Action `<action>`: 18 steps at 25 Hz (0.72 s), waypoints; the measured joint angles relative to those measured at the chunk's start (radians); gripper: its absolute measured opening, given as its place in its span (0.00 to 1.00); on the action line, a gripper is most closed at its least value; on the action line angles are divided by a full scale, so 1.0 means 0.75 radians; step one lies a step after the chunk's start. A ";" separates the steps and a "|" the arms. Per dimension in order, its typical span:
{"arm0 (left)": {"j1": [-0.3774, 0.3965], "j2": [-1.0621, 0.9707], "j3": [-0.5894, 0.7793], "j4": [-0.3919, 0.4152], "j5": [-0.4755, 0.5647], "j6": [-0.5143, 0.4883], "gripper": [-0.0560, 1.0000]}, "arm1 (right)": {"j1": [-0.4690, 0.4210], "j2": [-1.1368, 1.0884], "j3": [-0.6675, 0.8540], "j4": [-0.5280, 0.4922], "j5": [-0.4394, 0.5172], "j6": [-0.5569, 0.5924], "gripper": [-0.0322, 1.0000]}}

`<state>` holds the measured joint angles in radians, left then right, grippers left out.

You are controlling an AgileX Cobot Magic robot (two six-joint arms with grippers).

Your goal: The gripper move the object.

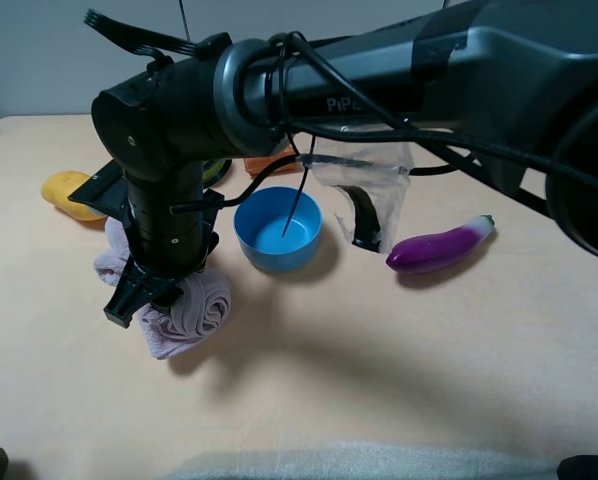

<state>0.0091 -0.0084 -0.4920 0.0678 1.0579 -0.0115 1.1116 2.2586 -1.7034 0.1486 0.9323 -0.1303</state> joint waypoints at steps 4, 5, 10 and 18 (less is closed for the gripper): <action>0.000 0.000 0.000 0.000 -0.001 0.000 0.85 | -0.004 0.001 0.000 0.000 -0.017 0.000 0.40; 0.000 0.000 0.000 0.000 -0.001 0.000 0.85 | -0.010 0.001 0.000 -0.001 -0.019 0.000 0.40; 0.000 0.000 0.000 0.000 -0.001 0.000 0.85 | -0.016 0.001 0.000 -0.031 -0.025 0.000 0.40; 0.000 0.000 0.000 0.000 -0.001 0.000 0.85 | -0.015 0.001 0.000 -0.050 -0.029 0.000 0.40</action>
<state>0.0091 -0.0084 -0.4920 0.0678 1.0571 -0.0115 1.1005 2.2596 -1.7034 0.1108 0.9108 -0.1303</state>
